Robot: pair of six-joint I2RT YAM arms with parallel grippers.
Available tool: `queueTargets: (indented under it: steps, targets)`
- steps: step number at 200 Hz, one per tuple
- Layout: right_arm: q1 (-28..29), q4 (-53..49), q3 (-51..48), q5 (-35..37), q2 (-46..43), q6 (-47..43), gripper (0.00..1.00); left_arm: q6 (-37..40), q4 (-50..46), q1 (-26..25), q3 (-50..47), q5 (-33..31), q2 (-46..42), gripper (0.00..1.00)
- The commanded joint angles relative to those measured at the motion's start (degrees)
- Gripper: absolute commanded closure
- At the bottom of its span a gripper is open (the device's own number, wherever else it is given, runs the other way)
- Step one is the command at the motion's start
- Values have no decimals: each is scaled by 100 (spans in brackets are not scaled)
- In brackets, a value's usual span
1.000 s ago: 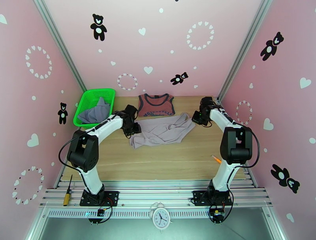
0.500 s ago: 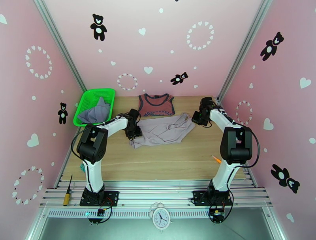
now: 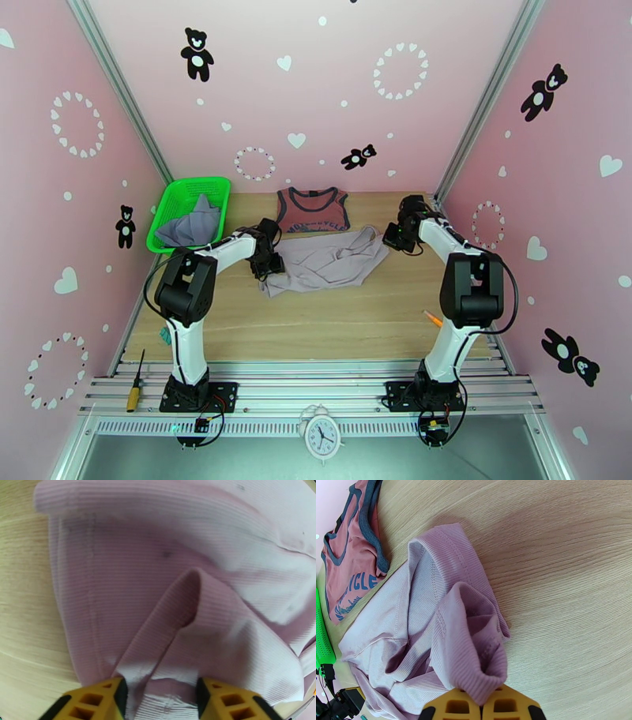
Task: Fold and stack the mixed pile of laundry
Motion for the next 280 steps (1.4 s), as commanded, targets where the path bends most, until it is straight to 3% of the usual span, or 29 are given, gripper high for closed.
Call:
queueTargets:
  steps: [1,26,70,90,139,168,202,225,251,280]
  targets:
    - [7,-3,-38,-41,79,44,100,-38,146,-68,62,67,109,68]
    - [14,-2,-24,-61,75,46,100,-74,149,-116,89,44,8,80]
    - [12,-31,-72,-64,56,10,100,-70,-25,-177,185,-192,-325,86]
    - [8,-65,-108,-24,-4,-38,100,-52,-187,-199,177,-442,-657,100]
    - [-67,-551,-69,269,-815,-479,100,42,-1210,-237,571,-1080,-2609,100]
    - [-64,-1044,87,225,-1766,-790,100,144,-2044,-222,1290,-1241,-3890,100]
    - [-63,-1748,593,170,-3053,-1057,100,220,-2970,-193,2242,-1408,-4799,100]
    - [-63,-2171,1199,329,-3737,-1139,100,253,-3542,-144,3044,-1705,-5078,100]
    - [-61,-2486,1952,566,-3878,-1172,100,449,-3779,-50,3654,-1964,-4914,100]
    - [-63,-2357,2363,682,-3425,-1064,100,643,-3373,124,3752,-1405,-4208,100]
